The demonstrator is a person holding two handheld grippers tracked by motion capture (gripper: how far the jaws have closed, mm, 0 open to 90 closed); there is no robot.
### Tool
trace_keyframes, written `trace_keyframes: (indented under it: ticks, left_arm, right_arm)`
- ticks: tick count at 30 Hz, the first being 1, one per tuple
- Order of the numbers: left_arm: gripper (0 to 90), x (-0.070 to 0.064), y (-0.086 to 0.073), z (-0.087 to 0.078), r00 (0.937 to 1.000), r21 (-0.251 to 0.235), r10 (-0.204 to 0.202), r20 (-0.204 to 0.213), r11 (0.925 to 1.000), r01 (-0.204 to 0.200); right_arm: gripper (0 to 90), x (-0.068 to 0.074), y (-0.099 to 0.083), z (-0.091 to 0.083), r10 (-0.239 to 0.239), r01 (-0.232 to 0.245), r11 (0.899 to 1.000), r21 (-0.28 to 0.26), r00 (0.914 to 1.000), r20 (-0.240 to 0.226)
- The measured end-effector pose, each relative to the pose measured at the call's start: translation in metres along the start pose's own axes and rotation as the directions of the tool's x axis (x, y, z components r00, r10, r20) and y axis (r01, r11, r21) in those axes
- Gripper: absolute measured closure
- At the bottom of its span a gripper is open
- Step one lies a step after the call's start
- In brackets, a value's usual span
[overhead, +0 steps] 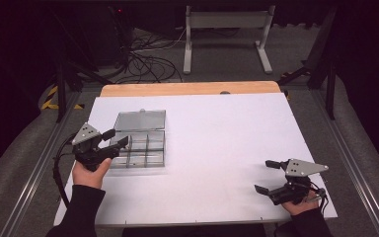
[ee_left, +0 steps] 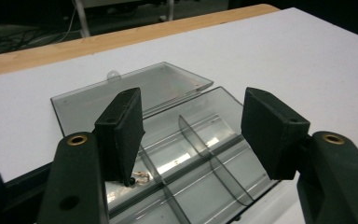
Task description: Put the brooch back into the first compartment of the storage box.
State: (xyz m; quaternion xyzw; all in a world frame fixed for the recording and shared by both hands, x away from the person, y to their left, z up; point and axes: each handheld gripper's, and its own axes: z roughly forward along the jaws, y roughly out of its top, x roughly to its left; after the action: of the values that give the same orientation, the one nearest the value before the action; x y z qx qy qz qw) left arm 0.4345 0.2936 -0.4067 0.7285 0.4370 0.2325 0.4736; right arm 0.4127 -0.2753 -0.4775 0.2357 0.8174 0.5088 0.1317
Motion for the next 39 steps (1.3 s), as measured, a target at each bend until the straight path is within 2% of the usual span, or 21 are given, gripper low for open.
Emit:
trace_keyframes:
  ticks: [5,12,16,24,27,30,36,39]
  left_arm:
    - [37.6,-0.008,0.003,-0.007,0.9993,-0.005,0.015,0.035,0.9999,-0.015]
    - [34.5,-0.014,0.004,-0.012,0.9981,-0.006,0.039,0.048,0.9992,-0.038]
    - [31.1,-0.018,0.004,-0.013,0.9959,0.004,0.053,0.073,0.9986,-0.053]
    - [28.6,-0.031,0.000,-0.017,0.9884,-0.033,0.097,0.117,0.9951,-0.093]
    - [28.7,-0.036,-0.003,-0.018,0.9843,-0.053,0.076,0.159,0.9962,-0.069]
    - [28.6,-0.043,-0.008,-0.018,0.9819,-0.066,0.072,0.175,0.9959,-0.062]
    - [28.6,-0.054,-0.017,-0.017,0.9771,-0.061,0.131,0.168,0.9906,-0.122]
    - [28.7,-0.057,-0.022,-0.016,0.9734,-0.070,0.146,0.176,0.9882,-0.136]
  right_arm:
    - [5.0,0.000,0.000,0.000,-0.001,0.001,1.000,-0.001,1.0000,-0.001]
    - [5.0,0.001,0.000,0.001,0.000,0.000,1.000,0.004,1.0000,-0.002]
    - [5.0,0.001,0.000,0.001,0.001,-0.001,1.000,0.004,1.0000,-0.003]
    - [5.0,0.002,0.000,0.000,-0.003,0.003,1.000,0.007,1.0000,-0.002]
    - [5.0,0.002,0.000,0.000,-0.004,0.004,1.000,0.009,1.0000,-0.005]
    - [4.9,0.002,0.000,0.001,-0.005,0.005,1.000,0.009,1.0000,-0.008]
    - [4.9,0.002,0.000,0.001,-0.005,0.005,1.000,0.010,0.9999,-0.011]
    - [4.8,0.003,0.000,0.000,-0.005,0.005,1.000,0.007,1.0000,-0.008]
